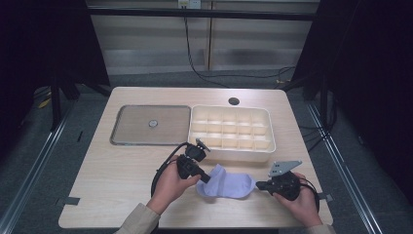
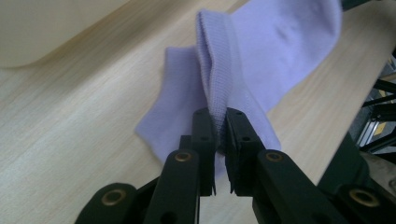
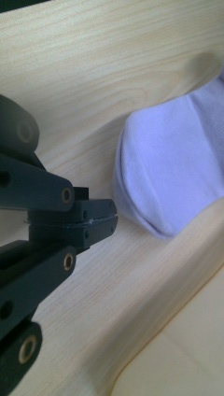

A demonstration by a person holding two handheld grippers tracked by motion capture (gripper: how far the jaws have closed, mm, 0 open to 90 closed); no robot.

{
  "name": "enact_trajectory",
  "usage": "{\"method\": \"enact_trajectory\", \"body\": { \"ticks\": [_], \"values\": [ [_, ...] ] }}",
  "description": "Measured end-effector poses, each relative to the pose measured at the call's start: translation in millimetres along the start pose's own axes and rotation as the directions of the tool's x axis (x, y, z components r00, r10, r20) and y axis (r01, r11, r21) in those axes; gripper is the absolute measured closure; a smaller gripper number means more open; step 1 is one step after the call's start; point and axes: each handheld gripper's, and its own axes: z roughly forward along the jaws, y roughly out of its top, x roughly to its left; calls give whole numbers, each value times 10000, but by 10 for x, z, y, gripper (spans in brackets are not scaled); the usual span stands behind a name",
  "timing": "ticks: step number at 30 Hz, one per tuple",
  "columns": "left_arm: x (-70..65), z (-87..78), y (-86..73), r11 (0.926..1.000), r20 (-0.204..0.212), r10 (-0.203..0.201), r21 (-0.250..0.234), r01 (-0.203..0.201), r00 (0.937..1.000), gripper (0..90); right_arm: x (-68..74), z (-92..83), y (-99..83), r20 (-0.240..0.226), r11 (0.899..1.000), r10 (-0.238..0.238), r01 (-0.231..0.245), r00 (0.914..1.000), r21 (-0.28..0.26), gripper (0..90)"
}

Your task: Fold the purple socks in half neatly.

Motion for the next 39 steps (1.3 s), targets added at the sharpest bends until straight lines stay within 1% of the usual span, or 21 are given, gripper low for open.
{"method": "enact_trajectory", "body": {
  "ticks": [2, 7, 9, 10, 11, 13, 14, 17, 20, 23, 24, 26, 27, 29, 31, 32, 33, 34, 36, 37, 39],
  "values": [
    [60, 32, -14, 9999, 50, -112, 103, 111, 9999, 829, 3, 7, 4, -46, 10000, -34, 34, 10000, -24, 900],
    [172, 100, -29, 9990, -332, -326, 285, 335, 9989, 821, 10, 28, 8, -114, 9999, -64, 65, 9999, 86, 900],
    [189, 116, -31, 9985, -367, -374, 380, 388, 9986, 815, 11, 32, 8, -146, 9999, -77, 78, 9999, 65, 900],
    [203, 135, -36, 9980, -357, -402, 482, 419, 9986, 793, 11, 32, 7, -157, 10000, -70, 70, 9999, 60, 900],
    [214, 161, -48, 9976, -627, -436, 512, 468, 9971, 752, 12, 33, 6, -170, 10000, -9, 9, 9999, 18, 900],
    [221, 169, -51, 9973, -679, -500, 506, 535, 9964, 740, 11, 33, 5, -185, 10000, 12, -12, 9998, 9, 900],
    [225, 172, -54, 9972, -834, -622, 365, 654, 9946, 689, 11, 34, 5, -184, 10000, -14, 14, 9998, 7, 900],
    [249, 166, -60, 9949, -962, -979, 140, 997, 9905, 666, 12, 34, 7, -201, 10000, -65, 65, 9998, 20, 900],
    [243, 208, -82, 9922, -974, -1219, 156, 1239, 9878, 625, 12, 25, 13, -91, 10000, -40, 40, 10000, 14, 900],
    [245, 238, -93, 9910, -1027, -1316, 123, 1336, 9860, 623, 9, 29, 13, -103, 10000, -79, 79, 9999, 17, 900],
    [241, 247, -99, 9906, -1194, -1342, 95, 1363, 9837, 654, 11, 34, 10, -167, 10000, -23, 23, 9999, 20, 900],
    [237, 251, -99, 9909, -1249, -1325, 84, 1346, 9833, 708, 11, 38, 10, -177, 10000, -63, 62, 9998, -14, 900],
    [231, 254, -98, 9911, -1326, -1300, 109, 1326, 9826, 708, 11, 38, 10, -177, 10000, -63, 62, 9998, -14, 900],
    [222, 264, -100, 9914, -1321, -1271, 144, 1301, 9830, 773, 11, 32, 13, -105, 10000, -72, 72, 9999, 28, 900],
    [229, 262, -102, 9913, -1148, -1264, 210, 1296, 9853, 810, 6, 27, 12, -71, 10000, -10, 10, 10000, -6, 900],
    [234, 255, -108, 9898, -1060, -1396, 120, 1416, 9845, 829, 2, 18, 10, -29, 10000, 73, -73, 10000, -63, 900],
    [247, 238, -115, 9899, -924, -1407, 45, 1417, 9857, 833, -4, 9, 7, 17, 10000, 39, -39, 10000, -72, 900],
    [268, 192, -128, 9884, -616, -1520, -76, 1518, 9865, 836, -8, 2, 4, 15, 9999, 58, -58, 10000, -88, 900],
    [269, 171, -131, 9883, -552, -1526, -76, 1525, 9867, 838, -20, -5, 0, 14, 9995, 149, -148, 9999, -263, 900],
    [270, 151, -132, 9895, -501, -1442, -19, 1443, 9883, 840, -25, -8, 0, -32, 9994, 202, -203, 9998, -283, 900],
    [255, 113, -127, 9885, -281, -1511, -103, 1508, 9881, 841, -26, -4, 7, -30, 9997, 135, -136, 9999, -223, 900]
  ]
}}
